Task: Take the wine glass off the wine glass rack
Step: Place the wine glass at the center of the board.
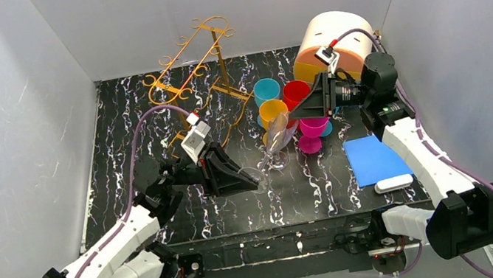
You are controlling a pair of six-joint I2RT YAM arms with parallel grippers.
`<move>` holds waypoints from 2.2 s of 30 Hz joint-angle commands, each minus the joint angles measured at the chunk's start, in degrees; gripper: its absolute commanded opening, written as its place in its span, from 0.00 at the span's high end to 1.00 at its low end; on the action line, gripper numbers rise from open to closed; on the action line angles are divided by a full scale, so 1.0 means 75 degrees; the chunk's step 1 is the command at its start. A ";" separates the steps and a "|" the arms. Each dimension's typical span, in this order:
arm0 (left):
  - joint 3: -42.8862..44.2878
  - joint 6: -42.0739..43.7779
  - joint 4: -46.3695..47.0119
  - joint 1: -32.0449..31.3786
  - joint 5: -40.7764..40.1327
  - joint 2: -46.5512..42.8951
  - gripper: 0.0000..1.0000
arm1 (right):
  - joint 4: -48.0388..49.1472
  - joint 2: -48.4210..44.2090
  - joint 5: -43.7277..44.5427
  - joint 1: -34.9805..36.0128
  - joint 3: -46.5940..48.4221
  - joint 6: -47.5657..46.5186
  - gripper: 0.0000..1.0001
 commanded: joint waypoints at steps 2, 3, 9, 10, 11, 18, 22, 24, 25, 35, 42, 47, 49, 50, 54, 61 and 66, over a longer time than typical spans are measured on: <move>0.0410 0.0712 0.0201 0.0009 0.0447 0.0207 1.00 | 0.0044 0.0366 -0.1598 0.0021 0.0275 -0.0214 0.47; 0.0430 0.0818 0.0201 0.0006 0.0483 0.0186 1.00 | 0.0012 0.0445 -0.1805 0.0026 0.0359 -0.0141 0.47; 0.0167 0.1584 0.0125 0.0006 0.0428 0.0089 1.00 | -0.0009 0.0341 -0.1944 0.0026 0.0497 -0.0097 0.42; 0.0139 0.1718 0.0054 0.0006 0.0478 0.0126 1.00 | -0.0034 0.0341 -0.2001 0.0020 0.0494 -0.0052 0.42; 0.0125 0.1819 0.0000 0.0010 0.0534 0.0151 1.00 | -0.0039 0.0367 -0.2072 0.0020 0.0485 -0.0002 0.42; 0.0541 0.4222 -0.2742 0.0006 0.0808 0.0125 1.00 | -0.0075 0.0717 -0.2819 0.0027 0.0704 0.0328 0.50; 0.1622 0.8039 -0.7020 0.0012 0.0490 0.0068 1.00 | -0.0114 0.0777 -0.2987 0.0028 0.0859 0.0339 0.55; 0.1929 0.8684 -0.7998 0.0017 -0.0029 0.0147 1.00 | -0.0188 0.0823 -0.3202 0.0028 0.0920 0.0342 0.57; 0.2045 0.8955 -0.8398 0.0019 -0.0126 0.0220 1.00 | -0.0233 0.0823 -0.3280 0.0019 0.0932 0.0349 0.60; 0.2078 1.0033 -0.9117 0.0018 -0.1009 0.0255 1.00 | -0.0607 0.0461 -0.3265 0.0029 0.1111 0.0351 0.45; 0.1917 1.0183 -0.9161 0.0018 -0.1734 -0.0134 1.00 | -0.0778 0.0251 -0.3175 0.0051 0.0937 0.0427 0.71; 0.1920 1.0391 -0.9414 0.0018 -0.2045 -0.0221 1.00 | -0.0734 0.0231 -0.2954 0.0210 0.0942 0.0442 0.72; 0.2009 1.0586 -0.9678 0.0018 -0.2056 -0.0208 1.00 | -0.0737 0.0255 -0.2841 0.0352 0.0949 0.0434 0.62; 0.2077 1.0725 -0.9852 0.0018 -0.2072 -0.0194 1.00 | -0.0731 0.0268 -0.2785 0.0442 0.0938 0.0433 0.61; 0.2238 1.0974 -1.0346 0.0018 -0.2094 -0.0183 1.00 | -0.0247 0.0257 -0.2610 0.0794 0.0890 0.0843 0.70; 0.2059 1.0843 -1.0357 0.0019 -0.2034 -0.0487 1.00 | -0.0249 0.0277 -0.2449 0.0978 0.0618 0.0828 0.99; 0.2049 1.0630 -1.0400 0.0018 -0.1454 -0.0809 1.00 | -0.0316 0.0109 -0.2138 0.1039 0.0421 0.0721 0.99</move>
